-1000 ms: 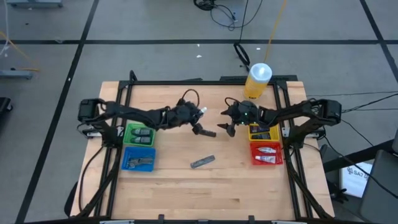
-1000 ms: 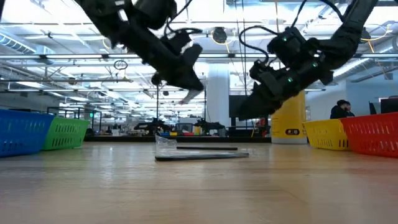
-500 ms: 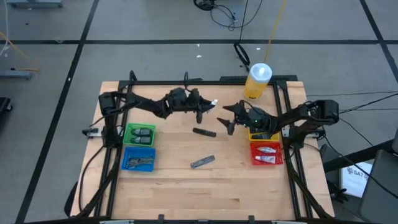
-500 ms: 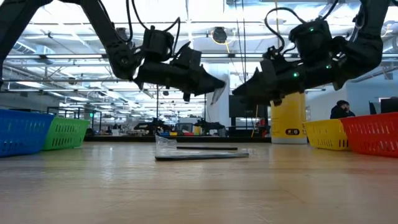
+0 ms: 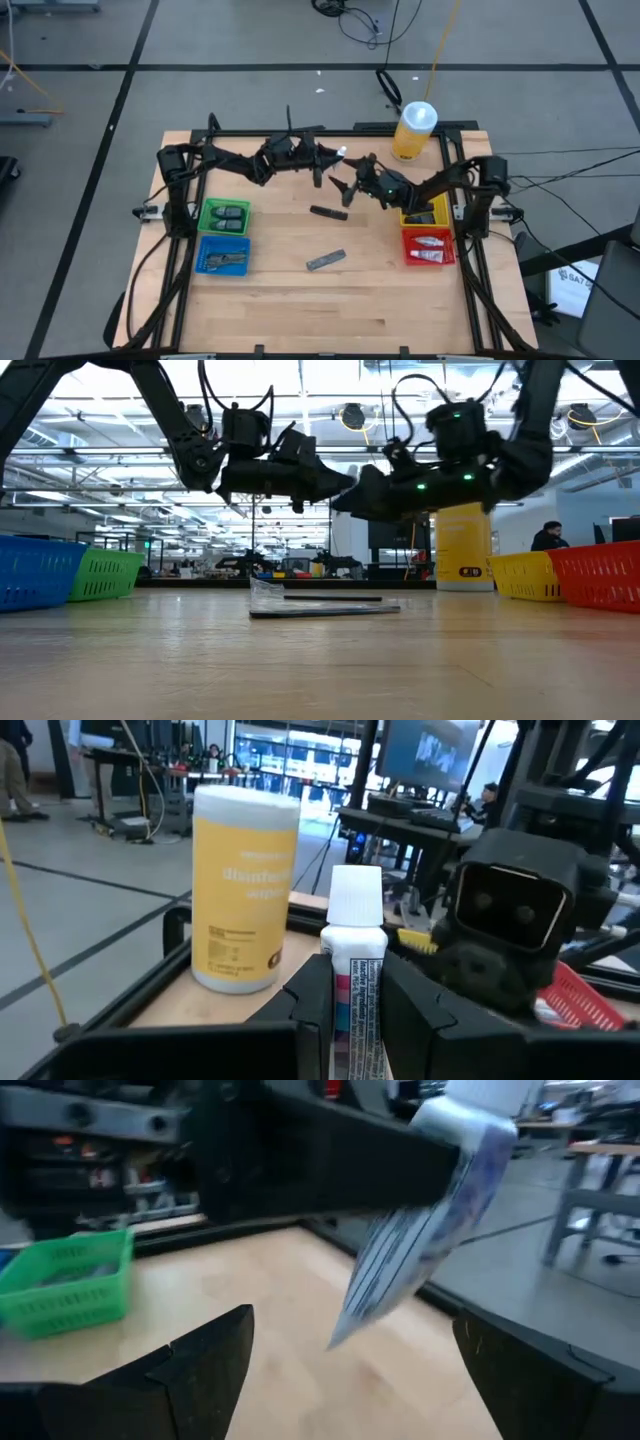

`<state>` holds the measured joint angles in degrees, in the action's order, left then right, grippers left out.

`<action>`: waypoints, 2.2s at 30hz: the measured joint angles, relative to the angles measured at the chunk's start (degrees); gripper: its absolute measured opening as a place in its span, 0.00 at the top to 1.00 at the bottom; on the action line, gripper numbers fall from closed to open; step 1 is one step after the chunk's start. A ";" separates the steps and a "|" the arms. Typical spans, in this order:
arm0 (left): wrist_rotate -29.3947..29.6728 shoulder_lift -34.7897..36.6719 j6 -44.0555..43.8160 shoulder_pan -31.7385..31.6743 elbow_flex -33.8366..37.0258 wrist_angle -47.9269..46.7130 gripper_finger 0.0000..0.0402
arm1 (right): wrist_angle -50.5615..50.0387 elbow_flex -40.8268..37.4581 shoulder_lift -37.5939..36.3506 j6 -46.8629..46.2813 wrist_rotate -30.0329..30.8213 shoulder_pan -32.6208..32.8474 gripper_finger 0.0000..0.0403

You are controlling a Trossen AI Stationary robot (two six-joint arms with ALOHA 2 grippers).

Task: Pick & Place Travel size toiletries
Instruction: Put the white toothpaste into the red bin

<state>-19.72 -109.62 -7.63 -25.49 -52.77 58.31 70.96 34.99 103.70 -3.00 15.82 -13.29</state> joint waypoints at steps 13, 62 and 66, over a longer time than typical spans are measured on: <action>-0.99 0.00 -0.18 0.54 0.00 0.42 0.86 | 0.10 3.84 2.47 -0.49 9.41 -0.79 0.27; 19.73 -7.36 0.10 7.77 3.45 -4.14 0.31 | -142.69 14.96 -41.45 -35.01 -41.73 10.22 0.98; 19.79 -7.04 1.34 8.97 3.45 -4.49 0.31 | -142.83 14.89 -41.21 -36.04 -43.09 14.25 0.98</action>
<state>0.07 -116.66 -6.29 -16.52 -49.32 53.82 -71.87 49.89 62.49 -39.03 -27.27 0.96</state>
